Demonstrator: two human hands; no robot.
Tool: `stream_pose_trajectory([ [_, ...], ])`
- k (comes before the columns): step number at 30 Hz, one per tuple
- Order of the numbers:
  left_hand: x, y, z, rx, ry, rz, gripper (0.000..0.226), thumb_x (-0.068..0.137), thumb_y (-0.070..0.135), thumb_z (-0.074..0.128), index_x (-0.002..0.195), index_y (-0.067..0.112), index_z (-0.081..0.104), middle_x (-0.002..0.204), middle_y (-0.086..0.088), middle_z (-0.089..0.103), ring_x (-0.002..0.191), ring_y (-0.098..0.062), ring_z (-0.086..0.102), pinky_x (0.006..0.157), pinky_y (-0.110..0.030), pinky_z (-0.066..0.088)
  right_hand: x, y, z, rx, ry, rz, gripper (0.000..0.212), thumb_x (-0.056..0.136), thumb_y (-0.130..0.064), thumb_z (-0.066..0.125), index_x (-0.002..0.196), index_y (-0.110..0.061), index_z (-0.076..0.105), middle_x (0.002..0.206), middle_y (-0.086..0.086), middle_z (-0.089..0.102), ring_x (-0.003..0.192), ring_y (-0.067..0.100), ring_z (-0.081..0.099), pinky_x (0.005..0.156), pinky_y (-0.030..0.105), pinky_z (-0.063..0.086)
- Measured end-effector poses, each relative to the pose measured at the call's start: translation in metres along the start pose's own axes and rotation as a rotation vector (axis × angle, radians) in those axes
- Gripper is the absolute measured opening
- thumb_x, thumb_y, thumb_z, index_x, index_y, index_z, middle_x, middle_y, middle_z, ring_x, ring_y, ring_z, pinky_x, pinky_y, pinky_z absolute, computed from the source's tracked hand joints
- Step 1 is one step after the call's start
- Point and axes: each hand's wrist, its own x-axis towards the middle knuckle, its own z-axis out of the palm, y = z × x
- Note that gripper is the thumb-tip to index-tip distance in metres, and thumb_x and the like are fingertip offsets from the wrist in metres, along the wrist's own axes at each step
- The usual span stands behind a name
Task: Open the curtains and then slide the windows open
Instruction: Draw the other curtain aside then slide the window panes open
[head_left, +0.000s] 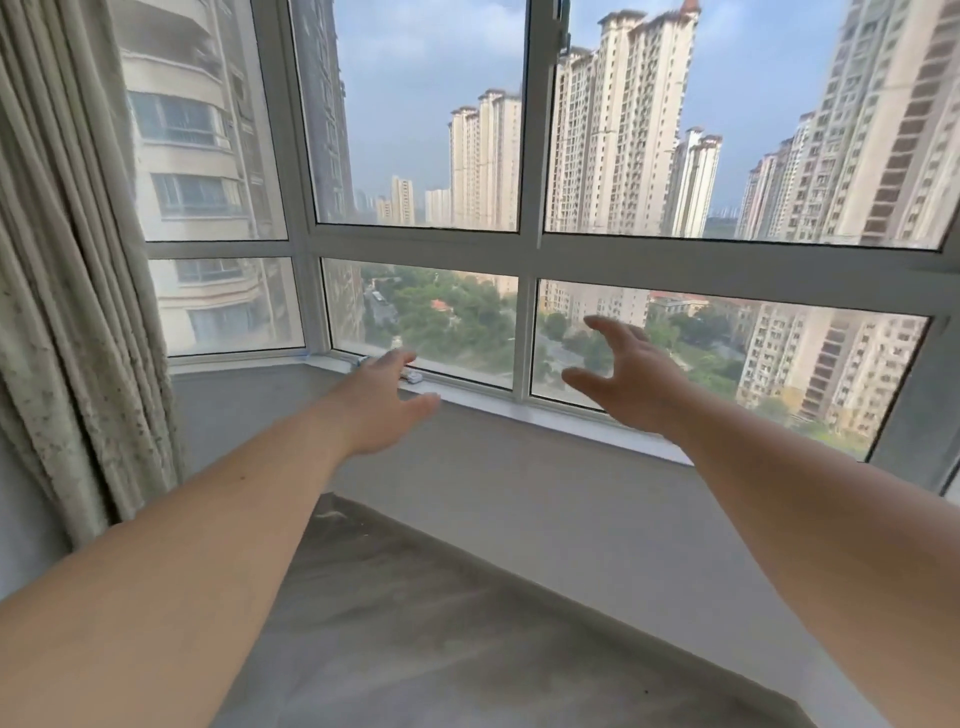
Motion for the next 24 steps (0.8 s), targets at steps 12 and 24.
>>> stream_pose_trajectory([
  [12,0.281,-0.055,0.024,0.069,0.194,-0.073,0.076,0.086,0.054,0.045,0.146,0.028,0.007,0.156,-0.002,0.006,0.141,-0.02,0.005,0.113,-0.038,0.01,0.332,0.048,0.072,-0.024,0.03,-0.154,0.083,0.085,-0.059,0.054,0.15,-0.032,0.011,0.16,0.0,0.009,0.144,0.027,0.014,0.114,0.044,0.02],
  [24,0.539,-0.182,0.038,0.085,0.193,-0.077,0.083,0.081,0.066,0.038,0.146,0.031,-0.002,0.156,-0.002,-0.004,0.141,-0.026,-0.004,0.113,-0.046,0.007,0.556,0.041,0.18,-0.22,0.046,-0.199,0.084,0.085,-0.062,0.052,0.15,-0.035,0.007,0.16,-0.003,0.002,0.146,0.023,0.002,0.114,0.052,0.015],
])
